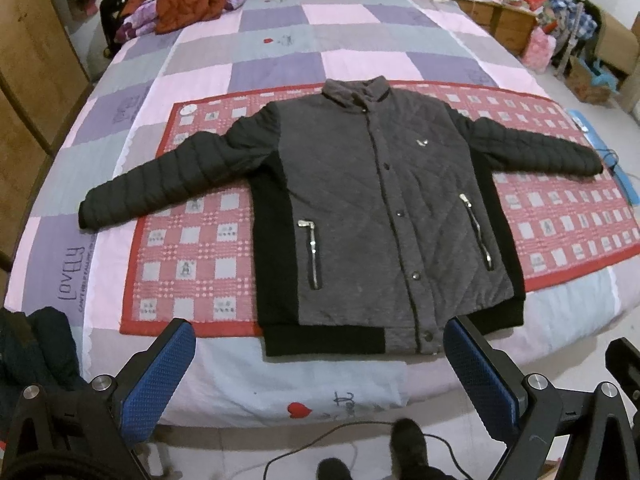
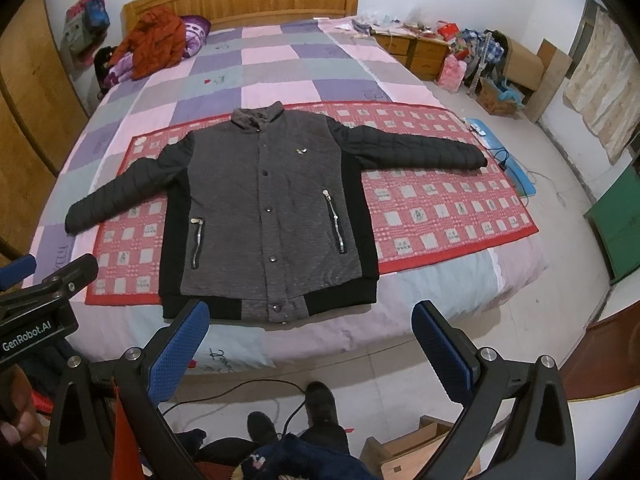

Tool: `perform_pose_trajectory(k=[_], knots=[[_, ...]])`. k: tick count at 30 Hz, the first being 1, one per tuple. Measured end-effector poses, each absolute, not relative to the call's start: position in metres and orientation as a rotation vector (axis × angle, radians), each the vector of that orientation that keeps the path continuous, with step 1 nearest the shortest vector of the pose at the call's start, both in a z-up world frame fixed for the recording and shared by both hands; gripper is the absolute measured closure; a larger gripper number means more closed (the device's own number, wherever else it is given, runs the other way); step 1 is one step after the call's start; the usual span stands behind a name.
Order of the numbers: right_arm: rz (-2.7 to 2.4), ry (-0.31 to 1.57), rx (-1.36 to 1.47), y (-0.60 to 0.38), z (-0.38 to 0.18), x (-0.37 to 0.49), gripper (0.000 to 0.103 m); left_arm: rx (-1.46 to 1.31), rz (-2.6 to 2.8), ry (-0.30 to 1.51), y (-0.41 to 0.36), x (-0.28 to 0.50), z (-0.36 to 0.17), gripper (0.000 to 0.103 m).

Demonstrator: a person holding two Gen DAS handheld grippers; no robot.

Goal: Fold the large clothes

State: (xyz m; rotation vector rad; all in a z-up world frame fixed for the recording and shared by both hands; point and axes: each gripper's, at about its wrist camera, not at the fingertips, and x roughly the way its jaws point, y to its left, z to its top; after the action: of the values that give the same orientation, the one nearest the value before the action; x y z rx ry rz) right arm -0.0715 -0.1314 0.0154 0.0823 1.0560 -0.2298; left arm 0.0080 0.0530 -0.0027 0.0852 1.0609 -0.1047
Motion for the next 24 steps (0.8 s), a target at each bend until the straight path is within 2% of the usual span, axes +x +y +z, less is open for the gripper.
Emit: perform_pose_trajectory(k=[15, 24], knots=[[-0.272, 1.012, 0.081, -0.118, 0.023, -0.066, 0.000, 0.046, -0.090, 1.051, 0.080, 0.028, -0.006, 0.000], [-0.271, 1.025, 0.096, -0.141, 0.010, -0.039, 0.000, -0.014, -0.023, 1.112, 0.085, 0.059, -0.032, 0.000]])
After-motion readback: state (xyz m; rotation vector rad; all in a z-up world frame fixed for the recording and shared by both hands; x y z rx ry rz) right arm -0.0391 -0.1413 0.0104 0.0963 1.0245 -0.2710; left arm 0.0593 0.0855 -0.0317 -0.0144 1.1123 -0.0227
